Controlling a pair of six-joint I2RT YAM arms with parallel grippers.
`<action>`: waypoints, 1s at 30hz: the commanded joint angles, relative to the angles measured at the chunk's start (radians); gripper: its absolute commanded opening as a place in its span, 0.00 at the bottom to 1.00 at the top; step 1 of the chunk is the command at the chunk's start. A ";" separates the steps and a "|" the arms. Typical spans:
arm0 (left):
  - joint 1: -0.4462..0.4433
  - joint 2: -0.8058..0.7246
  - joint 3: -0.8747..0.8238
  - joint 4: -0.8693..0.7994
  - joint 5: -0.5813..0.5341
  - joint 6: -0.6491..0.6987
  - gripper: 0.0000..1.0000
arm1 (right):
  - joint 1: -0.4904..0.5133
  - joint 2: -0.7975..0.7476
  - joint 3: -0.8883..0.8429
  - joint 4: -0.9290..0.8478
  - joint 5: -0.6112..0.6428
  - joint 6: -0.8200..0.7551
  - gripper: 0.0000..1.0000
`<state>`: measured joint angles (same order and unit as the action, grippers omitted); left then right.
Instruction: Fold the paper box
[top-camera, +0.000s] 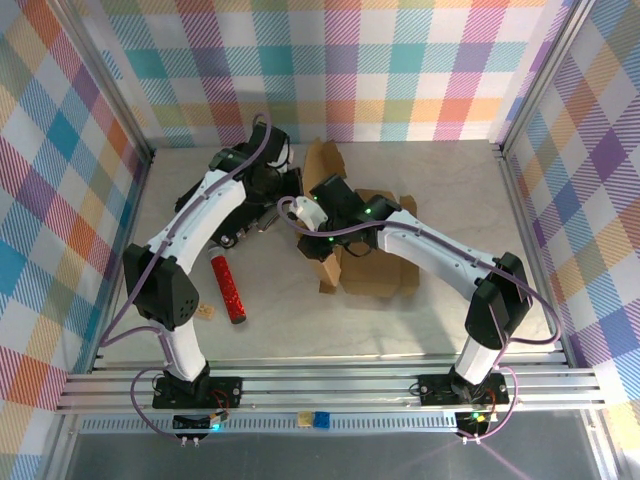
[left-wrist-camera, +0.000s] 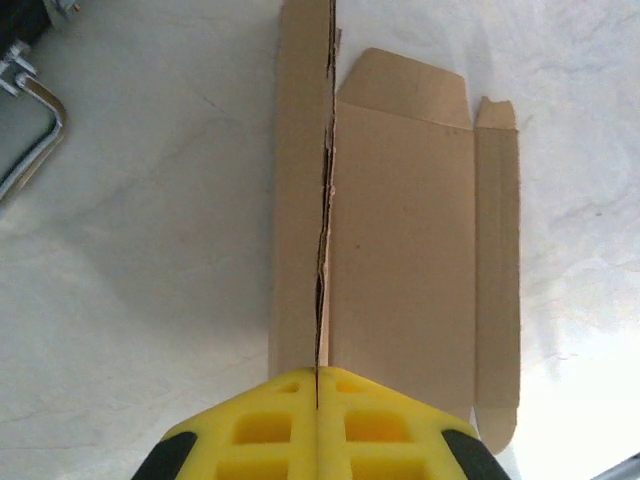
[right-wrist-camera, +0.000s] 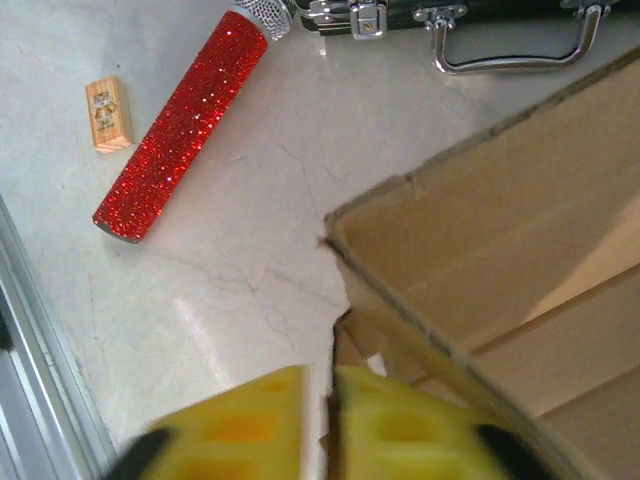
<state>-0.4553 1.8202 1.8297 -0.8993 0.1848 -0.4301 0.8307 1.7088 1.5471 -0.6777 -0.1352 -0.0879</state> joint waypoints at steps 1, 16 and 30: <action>-0.042 0.002 0.025 -0.097 -0.067 0.103 0.00 | -0.009 -0.064 0.039 0.056 0.014 0.096 0.49; -0.094 0.060 0.172 -0.170 -0.191 0.363 0.00 | -0.240 -0.330 0.013 0.105 0.125 0.620 0.80; -0.226 0.058 0.161 -0.112 -0.375 0.557 0.00 | -0.398 0.110 0.383 -0.052 -0.194 1.228 0.72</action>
<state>-0.6693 1.8774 1.9739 -1.0187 -0.1287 0.0696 0.4313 1.7622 1.8641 -0.6987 -0.2150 0.9974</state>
